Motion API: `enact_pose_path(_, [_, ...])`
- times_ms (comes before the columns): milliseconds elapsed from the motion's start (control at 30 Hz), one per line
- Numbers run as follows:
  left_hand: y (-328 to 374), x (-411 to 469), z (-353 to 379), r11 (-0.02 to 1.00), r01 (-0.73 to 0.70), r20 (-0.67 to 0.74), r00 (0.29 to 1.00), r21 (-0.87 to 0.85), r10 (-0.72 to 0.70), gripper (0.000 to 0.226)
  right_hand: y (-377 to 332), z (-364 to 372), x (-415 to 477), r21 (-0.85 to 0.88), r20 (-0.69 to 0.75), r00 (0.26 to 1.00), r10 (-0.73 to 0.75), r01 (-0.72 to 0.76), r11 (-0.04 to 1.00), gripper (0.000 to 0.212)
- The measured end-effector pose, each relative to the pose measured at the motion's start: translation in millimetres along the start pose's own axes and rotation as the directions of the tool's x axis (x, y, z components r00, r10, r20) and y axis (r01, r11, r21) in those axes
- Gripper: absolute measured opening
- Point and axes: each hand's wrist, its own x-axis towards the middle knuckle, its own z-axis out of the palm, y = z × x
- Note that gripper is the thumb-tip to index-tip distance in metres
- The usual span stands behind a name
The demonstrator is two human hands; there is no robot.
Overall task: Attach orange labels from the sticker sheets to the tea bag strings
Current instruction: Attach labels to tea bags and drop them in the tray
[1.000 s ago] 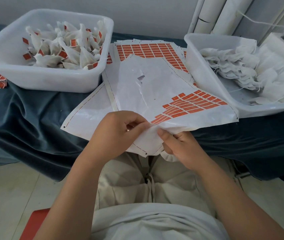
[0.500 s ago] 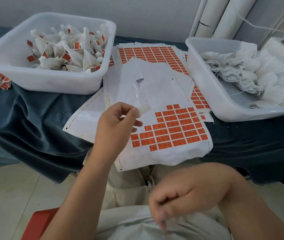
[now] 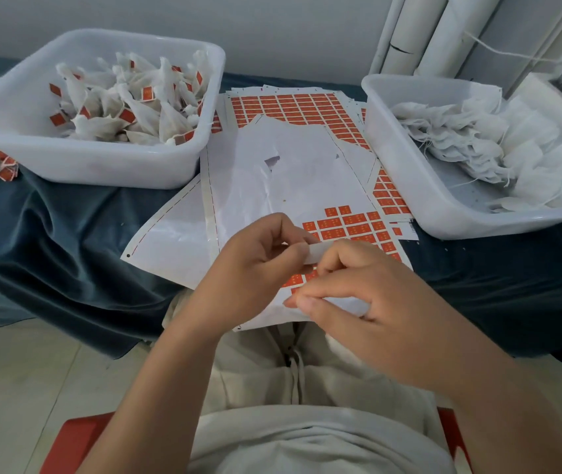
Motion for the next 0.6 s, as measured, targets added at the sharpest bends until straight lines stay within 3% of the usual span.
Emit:
enact_pose_path(133, [-5, -1, 7, 0.996, 0.062, 0.096, 0.994, -0.058, -0.056, 0.013, -1, -3, 1, -0.053, -0.084, 0.996, -0.018, 0.014, 0.999, 0.025])
enact_pose_path(267, [-3, -4, 2, 0.969, 0.151, 0.213, 0.971, -0.193, -0.109, 0.013, 5, -5, 6, 0.092, -0.145, 0.989, 0.001, 0.013, 0.996, 0.02])
enact_pose_path(333, [-1, -6, -2, 0.981, 0.141, 0.252, 0.962, -0.137, -0.103, 0.016, 9, -5, 8, 0.113, -0.2, 0.98, 0.012, 0.011, 0.994, 0.019])
enact_pose_path(500, [2, -4, -3, 0.993, 0.119, 0.192, 0.975, -0.006, -0.116, 0.018, 16, 0, 13, 0.135, -0.243, 0.97, 0.006, 0.027, 0.99, 0.023])
enact_pose_path(600, [6, -5, -1, 0.987, 0.149, 0.183, 0.971, 0.055, -0.156, 0.03, 17, 2, 15, 0.144, -0.263, 0.964, 0.031, 0.007, 0.99, 0.024])
